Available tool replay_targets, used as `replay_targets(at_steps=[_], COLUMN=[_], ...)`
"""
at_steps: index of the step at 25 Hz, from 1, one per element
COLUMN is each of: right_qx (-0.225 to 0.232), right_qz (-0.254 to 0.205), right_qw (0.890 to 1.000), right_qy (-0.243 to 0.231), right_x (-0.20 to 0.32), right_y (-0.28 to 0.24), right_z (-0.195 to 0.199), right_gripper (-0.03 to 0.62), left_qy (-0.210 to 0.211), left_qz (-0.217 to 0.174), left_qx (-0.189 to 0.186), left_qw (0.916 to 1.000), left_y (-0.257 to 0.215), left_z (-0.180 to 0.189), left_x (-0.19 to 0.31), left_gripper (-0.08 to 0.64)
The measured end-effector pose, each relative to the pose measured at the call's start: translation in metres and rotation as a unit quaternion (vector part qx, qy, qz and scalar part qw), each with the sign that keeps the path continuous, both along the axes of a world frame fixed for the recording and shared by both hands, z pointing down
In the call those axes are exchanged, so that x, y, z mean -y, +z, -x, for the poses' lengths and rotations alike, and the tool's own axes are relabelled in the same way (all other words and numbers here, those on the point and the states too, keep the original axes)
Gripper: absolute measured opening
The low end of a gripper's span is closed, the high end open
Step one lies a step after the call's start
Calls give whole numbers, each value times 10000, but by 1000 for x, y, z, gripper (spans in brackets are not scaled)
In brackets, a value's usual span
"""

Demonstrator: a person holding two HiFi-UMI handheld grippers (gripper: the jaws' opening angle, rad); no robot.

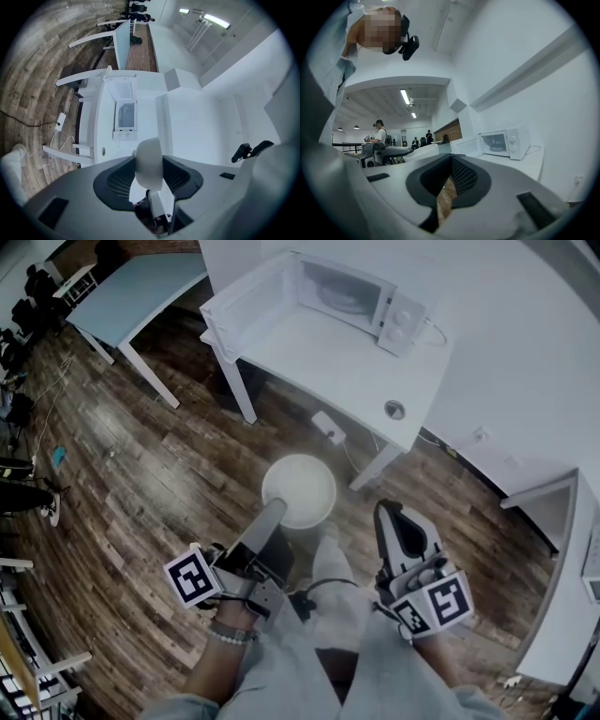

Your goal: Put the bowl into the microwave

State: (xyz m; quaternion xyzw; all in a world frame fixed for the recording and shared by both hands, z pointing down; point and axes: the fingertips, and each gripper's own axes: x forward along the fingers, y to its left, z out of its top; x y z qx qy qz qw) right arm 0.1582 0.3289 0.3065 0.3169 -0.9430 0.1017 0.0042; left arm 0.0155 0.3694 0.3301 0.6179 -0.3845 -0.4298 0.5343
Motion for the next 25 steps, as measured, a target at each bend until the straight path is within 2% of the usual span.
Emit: replay_targets(at_steps=[25], right_qx=[65], right_qz=[-77], right_qw=[9967], right_qy=[-810], right_x=[206], right_y=[-6], right_z=[46], right_gripper=[-3], left_qy=[-820], left_qz=[-174], left_qx=[-42], left_qw=[9965], left_y=[-17], left_z=[36], left_x=[179], left_gripper=[176])
